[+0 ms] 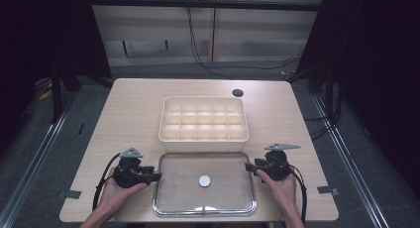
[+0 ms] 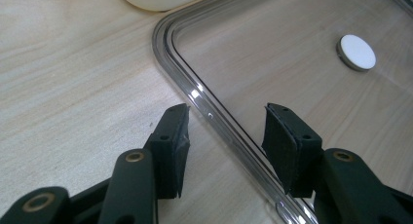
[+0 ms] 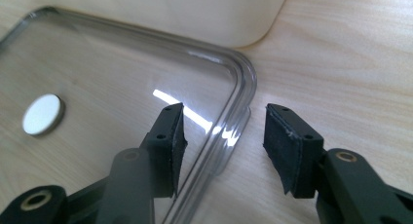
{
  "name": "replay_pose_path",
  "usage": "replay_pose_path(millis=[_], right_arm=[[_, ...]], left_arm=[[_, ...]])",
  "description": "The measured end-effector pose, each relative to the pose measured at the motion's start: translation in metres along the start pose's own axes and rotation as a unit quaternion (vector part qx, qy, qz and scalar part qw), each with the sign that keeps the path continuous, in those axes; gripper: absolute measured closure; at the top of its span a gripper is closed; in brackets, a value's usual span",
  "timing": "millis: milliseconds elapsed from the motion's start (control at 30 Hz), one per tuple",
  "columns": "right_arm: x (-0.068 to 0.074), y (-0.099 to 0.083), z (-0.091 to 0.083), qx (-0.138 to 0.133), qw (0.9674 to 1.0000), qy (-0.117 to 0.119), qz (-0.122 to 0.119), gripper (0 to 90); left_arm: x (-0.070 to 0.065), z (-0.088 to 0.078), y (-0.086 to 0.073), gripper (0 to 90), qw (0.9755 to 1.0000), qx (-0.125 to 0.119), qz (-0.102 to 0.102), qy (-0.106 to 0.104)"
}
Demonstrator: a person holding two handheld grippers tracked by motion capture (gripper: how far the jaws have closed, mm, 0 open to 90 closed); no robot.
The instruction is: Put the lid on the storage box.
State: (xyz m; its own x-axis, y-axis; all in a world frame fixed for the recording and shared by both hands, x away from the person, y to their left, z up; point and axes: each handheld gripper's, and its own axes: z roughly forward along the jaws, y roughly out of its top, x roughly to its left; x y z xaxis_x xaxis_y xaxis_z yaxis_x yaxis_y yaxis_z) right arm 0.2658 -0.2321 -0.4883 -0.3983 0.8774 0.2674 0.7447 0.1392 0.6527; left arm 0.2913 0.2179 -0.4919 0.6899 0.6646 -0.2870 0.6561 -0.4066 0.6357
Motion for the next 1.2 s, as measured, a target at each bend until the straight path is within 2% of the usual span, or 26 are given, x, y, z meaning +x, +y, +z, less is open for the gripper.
replay_pose_path(millis=[100,167,200,367,467,567,633,767,800,833,867,900,967,1000,1067,1133,1167,1200], right_arm=[[0.0,-0.001,0.001,-0.001,1.0,-0.007,-0.003,50.3],[-0.001,-0.001,0.003,-0.005,1.0,0.001,0.004,50.5],[0.001,-0.001,0.004,-0.002,1.0,-0.007,0.0,51.1],[0.003,-0.001,0.004,-0.003,0.9999,-0.009,-0.004,52.0],[0.005,-0.003,0.006,0.014,0.9996,-0.022,-0.01,52.9],[0.007,-0.004,0.009,0.013,0.9997,-0.018,-0.01,52.9],[0.009,-0.005,0.01,0.007,1.0,-0.006,0.004,49.8],[0.01,-0.005,0.011,0.005,0.9999,-0.008,0.008,49.7],[0.008,-0.006,0.01,-0.002,0.9997,0.0,0.025,49.8],[0.008,-0.006,0.01,-0.002,0.9997,0.0,0.025,49.8],[0.004,-0.008,0.009,-0.009,0.9985,0.014,0.051,50.6],[0.002,-0.009,0.009,-0.013,0.9975,0.022,0.066,51.6],[0.0,-0.01,0.009,-0.017,0.9967,0.027,0.075,52.3],[-0.004,-0.012,0.008,-0.026,0.9941,0.041,0.097,52.5],[-0.007,-0.015,0.007,-0.03,0.9908,0.057,0.119,53.7],[-0.011,-0.018,0.007,-0.036,0.9861,0.072,0.145,55.6],[-0.011,-0.018,0.007,-0.036,0.9861,0.072,0.145,55.6],[-0.014,-0.02,0.006,-0.038,0.9825,0.083,0.162,56.8]], left_arm=[[0.0,0.002,0.001,52.0,1.0,-0.003,-0.007,-0.003],[-0.001,0.004,0.003,52.1,1.0,-0.005,-0.003,-0.001],[-0.002,0.006,0.004,52.1,1.0,-0.001,-0.004,-0.004],[-0.005,0.007,0.004,51.0,1.0,0.004,0.006,-0.004],[-0.006,0.007,0.003,52.4,1.0,0.001,0.0,-0.004],[-0.007,0.007,0.002,54.2,0.9999,0.003,0.0,-0.011],[-0.009,0.008,0.002,54.4,0.9999,0.001,0.009,-0.005],[-0.01,0.008,0.001,54.4,0.9999,-0.001,0.011,-0.001],[-0.01,0.008,0.001,54.4,0.9999,0.001,0.014,-0.001],[-0.01,0.008,0.001,54.4,0.9999,0.001,0.014,-0.001],[-0.011,0.008,0.001,54.4,0.9999,0.0,0.014,0.001],[-0.011,0.008,0.001,54.4,0.9999,0.0,0.014,0.001],[-0.011,0.008,0.001,54.4,0.9999,0.001,0.014,0.001],[-0.011,0.008,0.001,54.5,0.9998,0.003,0.019,-0.001],[-0.01,0.007,0.001,55.1,0.9998,0.004,0.018,-0.001],[-0.01,0.007,0.001,55.5,0.9998,0.004,0.019,-0.002],[-0.01,0.007,0.001,55.5,0.9998,0.004,0.019,-0.002],[-0.009,0.007,0.001,55.5,0.9999,0.003,0.014,-0.003]])
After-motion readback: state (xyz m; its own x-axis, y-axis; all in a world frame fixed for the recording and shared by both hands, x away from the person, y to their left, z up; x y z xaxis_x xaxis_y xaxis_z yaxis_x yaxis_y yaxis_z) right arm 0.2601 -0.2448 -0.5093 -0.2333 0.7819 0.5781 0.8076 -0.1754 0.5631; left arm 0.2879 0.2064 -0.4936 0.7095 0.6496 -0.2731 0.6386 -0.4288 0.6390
